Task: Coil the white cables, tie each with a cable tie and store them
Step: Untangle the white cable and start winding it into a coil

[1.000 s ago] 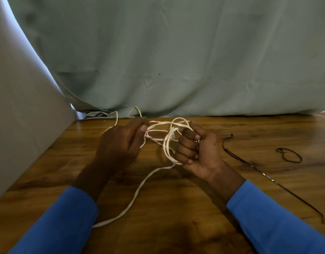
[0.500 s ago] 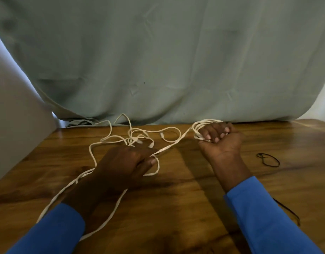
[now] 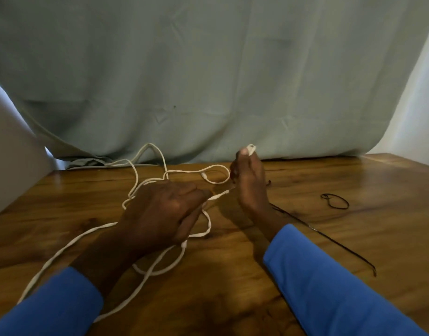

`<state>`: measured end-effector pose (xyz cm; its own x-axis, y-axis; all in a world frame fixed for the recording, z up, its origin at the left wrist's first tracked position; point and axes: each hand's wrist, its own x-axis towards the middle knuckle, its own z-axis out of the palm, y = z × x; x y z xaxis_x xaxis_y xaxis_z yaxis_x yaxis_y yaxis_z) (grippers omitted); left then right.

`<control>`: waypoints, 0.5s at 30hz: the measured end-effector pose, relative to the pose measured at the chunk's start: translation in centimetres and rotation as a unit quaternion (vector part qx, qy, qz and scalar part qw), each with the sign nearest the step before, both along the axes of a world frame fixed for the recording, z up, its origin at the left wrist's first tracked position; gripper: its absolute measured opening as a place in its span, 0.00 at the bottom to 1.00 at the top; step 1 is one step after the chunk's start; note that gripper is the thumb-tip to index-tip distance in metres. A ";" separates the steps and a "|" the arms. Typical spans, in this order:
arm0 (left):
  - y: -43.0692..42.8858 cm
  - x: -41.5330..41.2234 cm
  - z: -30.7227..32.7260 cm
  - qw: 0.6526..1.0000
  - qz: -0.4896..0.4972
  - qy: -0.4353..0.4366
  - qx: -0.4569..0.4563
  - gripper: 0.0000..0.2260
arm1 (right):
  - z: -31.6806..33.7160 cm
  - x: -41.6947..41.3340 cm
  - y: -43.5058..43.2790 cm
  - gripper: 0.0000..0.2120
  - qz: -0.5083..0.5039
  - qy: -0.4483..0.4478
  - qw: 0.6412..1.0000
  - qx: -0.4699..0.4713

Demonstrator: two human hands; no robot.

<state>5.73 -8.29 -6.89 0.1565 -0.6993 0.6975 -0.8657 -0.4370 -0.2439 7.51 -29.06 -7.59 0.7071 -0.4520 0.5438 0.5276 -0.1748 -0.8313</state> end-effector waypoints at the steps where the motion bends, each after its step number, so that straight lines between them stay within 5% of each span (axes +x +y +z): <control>1: 0.3 0.0 0.2 1.000 -0.005 -0.009 -0.028 0.11 | -0.5 -0.2 0.5 0.19 -0.015 0.003 0.994 -0.108; 3: 0.9 0.0 0.5 0.997 -0.007 -0.023 -0.068 0.10 | -1.3 -0.5 1.7 0.20 0.003 0.000 0.975 -0.221; 6: 1.8 0.5 0.4 0.996 -0.002 -0.029 -0.086 0.09 | -1.7 -0.6 3.5 0.20 0.038 0.003 0.964 -0.263; 11: 2.3 1.1 0.3 0.988 0.006 -0.002 -0.154 0.08 | -1.0 -0.7 4.5 0.23 0.107 0.000 0.976 -0.191; 15: 3.2 1.4 0.7 0.964 0.041 0.094 -0.246 0.06 | -0.7 -1.8 5.5 0.26 0.269 0.059 0.960 -0.059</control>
